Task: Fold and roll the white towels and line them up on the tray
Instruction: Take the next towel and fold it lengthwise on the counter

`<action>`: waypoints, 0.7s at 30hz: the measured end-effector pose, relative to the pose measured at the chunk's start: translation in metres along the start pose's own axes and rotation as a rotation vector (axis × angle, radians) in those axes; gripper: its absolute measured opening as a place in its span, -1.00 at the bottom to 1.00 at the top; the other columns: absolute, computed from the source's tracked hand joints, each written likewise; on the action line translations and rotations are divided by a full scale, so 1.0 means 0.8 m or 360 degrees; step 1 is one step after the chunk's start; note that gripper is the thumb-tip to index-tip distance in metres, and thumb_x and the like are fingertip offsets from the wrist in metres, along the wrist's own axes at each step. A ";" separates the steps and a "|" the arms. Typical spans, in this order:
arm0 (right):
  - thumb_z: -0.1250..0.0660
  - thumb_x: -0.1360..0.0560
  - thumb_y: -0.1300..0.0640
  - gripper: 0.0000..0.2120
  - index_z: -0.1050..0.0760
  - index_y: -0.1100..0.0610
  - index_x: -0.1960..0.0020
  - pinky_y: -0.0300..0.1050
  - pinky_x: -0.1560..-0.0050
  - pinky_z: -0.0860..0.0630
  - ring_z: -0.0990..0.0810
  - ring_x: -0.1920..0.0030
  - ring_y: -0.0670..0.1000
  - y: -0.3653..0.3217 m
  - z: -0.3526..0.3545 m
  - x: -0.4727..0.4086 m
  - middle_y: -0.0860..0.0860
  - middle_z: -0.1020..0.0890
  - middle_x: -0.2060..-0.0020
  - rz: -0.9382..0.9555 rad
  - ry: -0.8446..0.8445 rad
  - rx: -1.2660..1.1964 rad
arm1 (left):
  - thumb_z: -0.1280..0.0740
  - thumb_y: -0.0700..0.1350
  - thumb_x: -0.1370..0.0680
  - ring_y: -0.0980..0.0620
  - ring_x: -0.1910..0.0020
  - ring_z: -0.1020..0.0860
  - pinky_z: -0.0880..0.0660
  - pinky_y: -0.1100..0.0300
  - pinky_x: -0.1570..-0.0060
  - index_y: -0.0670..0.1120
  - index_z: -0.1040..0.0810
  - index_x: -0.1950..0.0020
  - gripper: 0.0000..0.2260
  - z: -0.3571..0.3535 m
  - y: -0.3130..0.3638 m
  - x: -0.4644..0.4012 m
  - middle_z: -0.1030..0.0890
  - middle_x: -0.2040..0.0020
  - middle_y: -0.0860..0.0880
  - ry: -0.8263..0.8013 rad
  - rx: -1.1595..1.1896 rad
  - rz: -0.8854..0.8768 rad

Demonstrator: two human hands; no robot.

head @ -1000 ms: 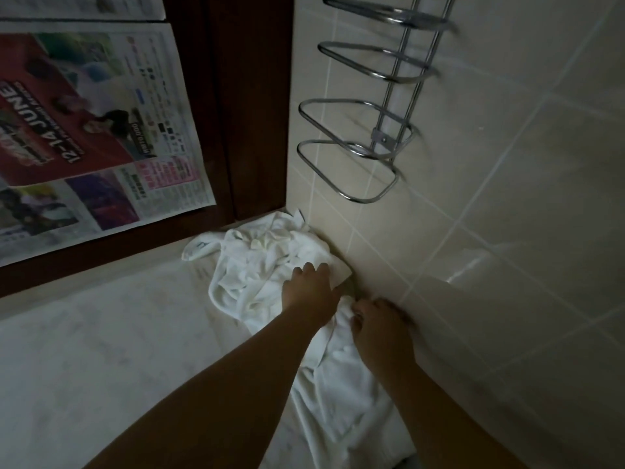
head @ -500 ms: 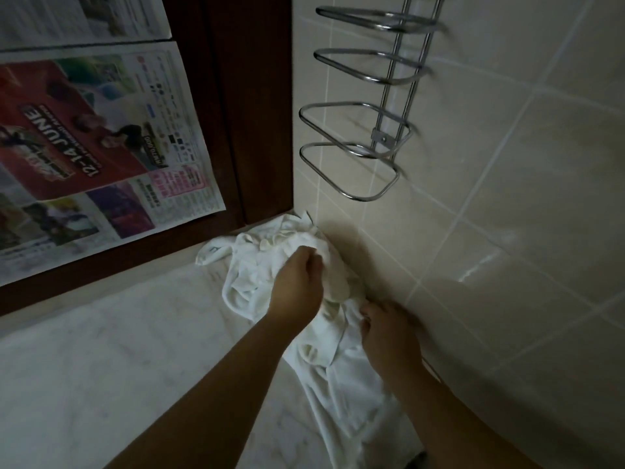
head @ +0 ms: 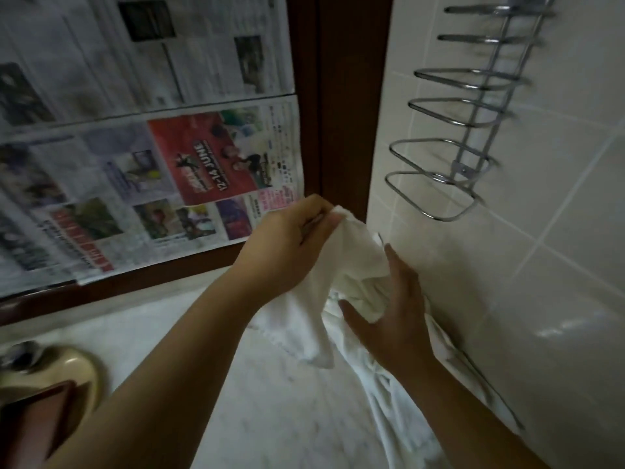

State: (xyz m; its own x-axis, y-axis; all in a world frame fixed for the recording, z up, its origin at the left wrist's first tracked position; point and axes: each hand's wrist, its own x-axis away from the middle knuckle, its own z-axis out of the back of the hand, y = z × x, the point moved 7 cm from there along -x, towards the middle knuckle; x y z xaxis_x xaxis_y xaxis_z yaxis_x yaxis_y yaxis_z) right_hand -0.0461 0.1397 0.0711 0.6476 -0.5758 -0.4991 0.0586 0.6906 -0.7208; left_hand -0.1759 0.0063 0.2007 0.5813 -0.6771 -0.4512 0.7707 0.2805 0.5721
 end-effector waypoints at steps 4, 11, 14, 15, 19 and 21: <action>-0.55 -0.41 -0.25 -0.14 -0.19 -0.23 -0.58 -0.11 -0.29 -0.52 -0.46 -0.37 -0.17 -0.092 0.007 -0.030 -0.21 -0.45 -0.37 0.0044 -0.0085 -0.0313 | -0.25 0.19 -0.66 0.22 0.11 -0.57 -0.56 0.25 0.16 0.18 -0.56 -0.10 -0.84 0.045 0.021 0.035 -0.60 0.11 0.18 -0.0132 -0.0178 -0.0148; -0.45 -0.58 0.07 -0.94 -0.66 -0.10 0.02 -0.42 0.22 -0.45 -0.63 0.17 -0.23 -0.219 0.037 -0.044 -0.27 -0.67 0.18 0.0232 -0.0361 -0.0174 | -0.58 0.19 -0.43 0.22 0.15 -0.52 -0.47 0.36 0.18 0.15 -0.60 -0.01 -0.73 0.161 0.018 0.095 -0.55 0.13 0.18 -0.0220 -0.0557 0.0056; -0.42 -0.59 0.06 -0.95 -0.66 -0.05 0.01 -0.44 0.25 -0.42 -0.60 0.19 -0.22 -0.284 0.052 -0.029 -0.22 -0.65 0.22 0.0334 -0.0331 -0.0159 | -0.52 0.14 -0.51 0.17 0.16 -0.54 -0.51 0.29 0.17 0.07 -0.60 0.09 -0.81 0.208 -0.006 0.136 -0.55 0.15 0.17 -0.0101 -0.0606 0.0168; -0.42 -0.59 0.08 -0.95 -0.66 -0.04 0.01 -0.44 0.25 -0.42 -0.60 0.19 -0.22 -0.304 0.058 -0.023 -0.20 -0.66 0.21 0.0352 -0.0299 -0.0178 | -0.51 0.14 -0.52 0.16 0.18 -0.55 -0.54 0.22 0.17 0.09 -0.59 0.10 -0.82 0.223 -0.014 0.153 -0.57 0.15 0.17 -0.0025 -0.0546 0.0209; -0.40 -0.58 0.07 -0.92 -0.67 -0.04 0.06 -0.38 0.25 -0.46 -0.60 0.18 -0.16 -0.371 0.089 0.004 -0.13 -0.67 0.23 0.0346 -0.0150 -0.0283 | -0.54 0.12 -0.51 0.20 0.24 -0.53 -0.43 0.25 0.30 0.08 -0.51 0.08 -0.75 0.281 -0.039 0.224 -0.57 0.18 0.18 0.0337 -0.0302 0.0416; -0.40 -0.58 0.04 -0.92 -0.66 -0.04 0.06 -0.21 0.17 -0.51 -0.61 0.17 -0.13 -0.394 0.111 0.015 -0.11 -0.67 0.22 0.0316 -0.0038 -0.0341 | -0.55 0.09 -0.51 0.21 0.26 -0.57 -0.42 0.35 0.35 0.07 -0.54 0.08 -0.78 0.303 -0.042 0.254 -0.61 0.18 0.15 0.0480 -0.0159 0.0516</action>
State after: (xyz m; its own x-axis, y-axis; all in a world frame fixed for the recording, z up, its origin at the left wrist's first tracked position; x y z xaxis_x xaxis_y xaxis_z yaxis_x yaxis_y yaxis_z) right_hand 0.0105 -0.0464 0.3347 0.6481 -0.4266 -0.6308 -0.2310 0.6792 -0.6967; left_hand -0.1471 -0.3054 0.2561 0.8355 -0.3190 -0.4474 0.5490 0.5196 0.6547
